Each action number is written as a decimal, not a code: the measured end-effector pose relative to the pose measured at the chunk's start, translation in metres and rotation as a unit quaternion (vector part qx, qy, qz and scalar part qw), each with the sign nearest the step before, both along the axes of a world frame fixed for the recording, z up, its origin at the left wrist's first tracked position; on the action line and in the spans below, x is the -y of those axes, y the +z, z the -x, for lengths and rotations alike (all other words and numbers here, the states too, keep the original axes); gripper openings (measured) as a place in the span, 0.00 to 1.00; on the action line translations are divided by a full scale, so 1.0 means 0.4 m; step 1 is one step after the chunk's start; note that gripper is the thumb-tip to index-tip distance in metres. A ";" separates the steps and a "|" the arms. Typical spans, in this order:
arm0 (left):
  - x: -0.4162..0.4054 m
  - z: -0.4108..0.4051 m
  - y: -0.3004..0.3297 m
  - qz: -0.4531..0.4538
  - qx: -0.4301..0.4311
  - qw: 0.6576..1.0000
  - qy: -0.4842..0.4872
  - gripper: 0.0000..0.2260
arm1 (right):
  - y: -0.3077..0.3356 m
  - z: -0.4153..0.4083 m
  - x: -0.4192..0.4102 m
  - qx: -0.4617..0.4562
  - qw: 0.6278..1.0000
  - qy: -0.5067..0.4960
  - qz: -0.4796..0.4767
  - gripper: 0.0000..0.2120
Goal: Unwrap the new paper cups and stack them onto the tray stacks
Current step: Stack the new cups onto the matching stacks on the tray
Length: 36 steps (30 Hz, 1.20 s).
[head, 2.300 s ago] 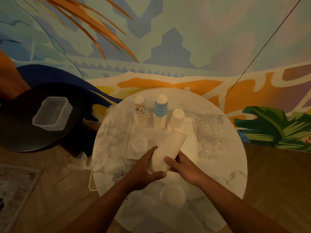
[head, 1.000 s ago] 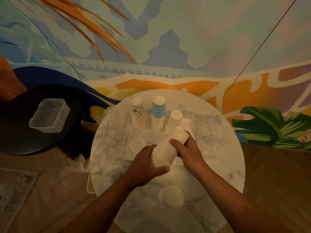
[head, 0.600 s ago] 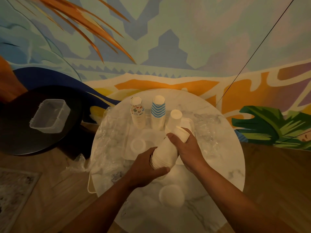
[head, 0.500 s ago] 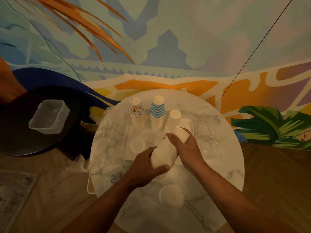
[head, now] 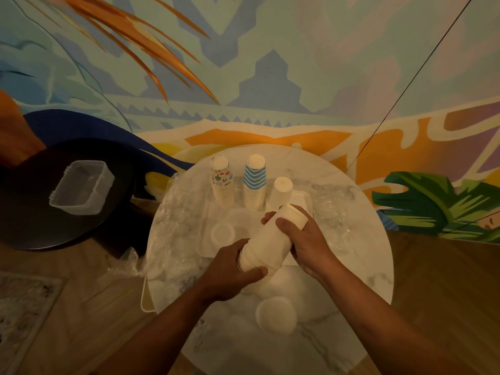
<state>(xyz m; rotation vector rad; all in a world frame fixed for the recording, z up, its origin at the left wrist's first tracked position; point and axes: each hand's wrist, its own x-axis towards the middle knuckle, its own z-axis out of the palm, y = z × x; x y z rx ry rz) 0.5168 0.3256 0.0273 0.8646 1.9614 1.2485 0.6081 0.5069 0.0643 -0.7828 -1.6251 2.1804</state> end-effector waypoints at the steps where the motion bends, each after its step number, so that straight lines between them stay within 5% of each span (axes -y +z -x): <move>1: 0.004 0.000 -0.005 0.000 0.001 1.000 -0.003 0.27 | 0.007 0.000 -0.007 0.003 1.000 0.006 0.002 0.23; 5: 0.024 0.010 -0.011 0.004 -0.003 1.000 0.017 0.29 | 0.049 0.005 -0.050 0.029 0.997 -0.009 -0.071 0.26; 9: 0.043 0.032 -0.017 0.025 -0.017 0.999 0.036 0.27 | 0.093 0.019 -0.129 0.050 0.983 -0.067 -0.163 0.10; 15: 0.068 0.056 -0.037 0.019 0.024 0.996 0.082 0.29 | 0.104 0.108 -0.223 0.035 0.944 -0.097 -0.313 0.24; 27: 0.053 0.059 -0.027 -0.001 0.032 0.996 0.088 0.30 | -0.123 0.240 -0.265 0.269 0.871 0.061 -0.406 0.41; 32: 0.047 0.067 -0.020 -0.003 0.026 0.994 0.105 0.29 | -0.053 0.180 -0.176 0.104 0.908 -0.051 -0.403 0.24; 36: 0.029 0.068 -0.012 -0.006 0.030 0.994 0.107 0.28 | -0.001 0.113 -0.044 0.027 0.970 0.017 -0.243 0.27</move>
